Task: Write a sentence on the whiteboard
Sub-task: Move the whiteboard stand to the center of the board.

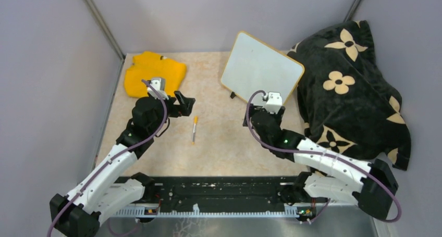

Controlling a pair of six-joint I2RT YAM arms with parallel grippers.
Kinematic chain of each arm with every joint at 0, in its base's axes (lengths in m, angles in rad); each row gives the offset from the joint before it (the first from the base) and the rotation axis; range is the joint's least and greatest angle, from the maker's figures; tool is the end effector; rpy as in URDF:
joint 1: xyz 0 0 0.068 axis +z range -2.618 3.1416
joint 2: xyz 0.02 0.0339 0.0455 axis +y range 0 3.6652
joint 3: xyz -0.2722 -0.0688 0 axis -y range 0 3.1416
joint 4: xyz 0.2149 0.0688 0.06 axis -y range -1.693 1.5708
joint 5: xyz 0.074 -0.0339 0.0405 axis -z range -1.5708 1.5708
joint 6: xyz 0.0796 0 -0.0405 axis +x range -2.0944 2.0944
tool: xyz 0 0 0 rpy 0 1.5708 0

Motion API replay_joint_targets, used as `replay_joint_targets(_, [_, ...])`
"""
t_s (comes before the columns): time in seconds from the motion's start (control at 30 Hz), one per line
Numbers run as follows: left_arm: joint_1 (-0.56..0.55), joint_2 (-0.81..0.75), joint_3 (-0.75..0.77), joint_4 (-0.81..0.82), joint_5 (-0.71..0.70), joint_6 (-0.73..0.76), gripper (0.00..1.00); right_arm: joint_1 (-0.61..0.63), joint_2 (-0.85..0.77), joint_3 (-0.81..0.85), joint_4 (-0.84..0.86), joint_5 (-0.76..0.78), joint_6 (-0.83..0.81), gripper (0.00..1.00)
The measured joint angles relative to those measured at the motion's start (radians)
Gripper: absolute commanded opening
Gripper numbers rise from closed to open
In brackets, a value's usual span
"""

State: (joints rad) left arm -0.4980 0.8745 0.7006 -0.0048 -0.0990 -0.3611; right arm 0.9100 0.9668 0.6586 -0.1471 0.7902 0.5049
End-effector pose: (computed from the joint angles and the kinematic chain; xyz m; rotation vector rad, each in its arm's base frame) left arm 0.1955 -0.0973 0.3170 0.0482 1.7791 -0.5387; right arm 0.1706 0.1273 0.2724 0.0981 1.8861 0.1617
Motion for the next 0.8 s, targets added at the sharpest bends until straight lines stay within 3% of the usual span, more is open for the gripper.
replay_joint_targets(0.33, [0.000,-0.007,0.000,0.002,0.020,0.023,0.99,-0.116,0.305,0.082,-0.084,-0.007,0.247,0.76])
replay_joint_targets(0.8, [0.000,-0.010,0.000,0.002,0.061,0.023,0.99,-0.190,0.538,0.132,-0.048,-0.016,0.295,0.68])
